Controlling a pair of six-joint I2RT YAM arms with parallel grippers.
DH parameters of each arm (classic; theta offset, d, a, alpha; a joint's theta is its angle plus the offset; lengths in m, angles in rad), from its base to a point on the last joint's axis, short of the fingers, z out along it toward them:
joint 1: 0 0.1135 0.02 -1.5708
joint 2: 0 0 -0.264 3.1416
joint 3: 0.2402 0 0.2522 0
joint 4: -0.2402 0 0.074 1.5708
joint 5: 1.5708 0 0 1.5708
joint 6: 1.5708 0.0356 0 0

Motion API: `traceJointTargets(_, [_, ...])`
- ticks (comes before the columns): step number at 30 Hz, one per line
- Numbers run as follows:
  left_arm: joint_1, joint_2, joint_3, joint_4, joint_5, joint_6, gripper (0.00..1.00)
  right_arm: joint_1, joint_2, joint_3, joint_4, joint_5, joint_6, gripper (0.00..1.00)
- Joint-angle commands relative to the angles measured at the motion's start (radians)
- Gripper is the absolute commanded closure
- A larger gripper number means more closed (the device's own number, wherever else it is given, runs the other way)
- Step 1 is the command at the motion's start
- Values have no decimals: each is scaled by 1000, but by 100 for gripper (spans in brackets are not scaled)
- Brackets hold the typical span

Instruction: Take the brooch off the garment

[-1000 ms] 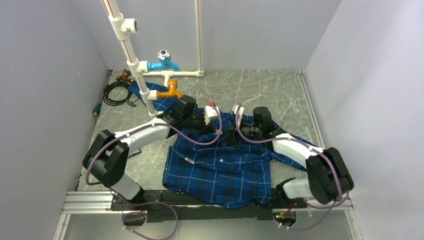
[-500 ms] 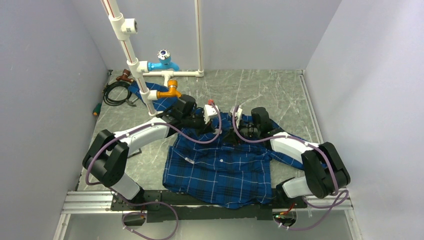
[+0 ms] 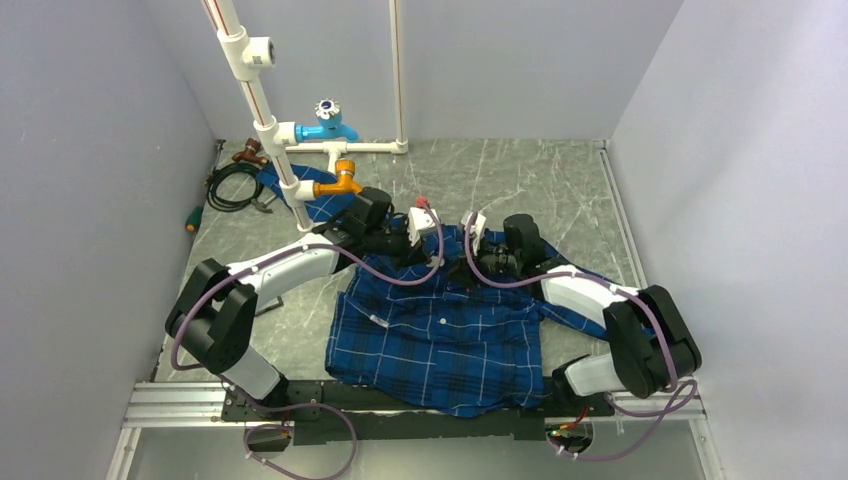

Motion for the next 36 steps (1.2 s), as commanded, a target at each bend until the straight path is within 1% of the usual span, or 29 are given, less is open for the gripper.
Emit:
traceJointTargets(1, [7,5,48,6,35,-11,100,-2,-64,-22,99,-19,-58,58])
traceJointTargets(4, [7,9,53,7,34,-13,100,-3,-39,-20,102,-10,-75,55])
traceJointTargets(8, [8,11,55,4,28,-16,100,-2,-2,-21,108,-25,-95,55])
traceJointTargets(10, [7,12,56,4,26,-18,100,-1,11,-29,125,-19,-99,56])
traceJointTargets(12, [8,13,55,0,24,-19,100,-1,21,-31,133,-13,-103,59])
traceJointTargets(14, [7,15,56,0,18,-21,100,-2,27,-28,135,-11,-102,65])
traceJointTargets(15, [7,16,56,-1,13,-21,100,-1,28,-23,130,-14,-104,71])
traceJointTargets(18, [10,21,58,1,-4,-27,100,-1,27,-15,109,-19,-115,95])
traceJointTargets(19, [8,24,60,2,-12,-27,100,-1,25,-14,102,-21,-122,100])
traceJointTargets(28, [0,54,65,-4,-151,18,100,-1,-5,-9,73,-19,-110,100])
traceJointTargets(36, [-15,74,62,-14,-178,45,100,-2,-31,-9,69,-16,-98,100])
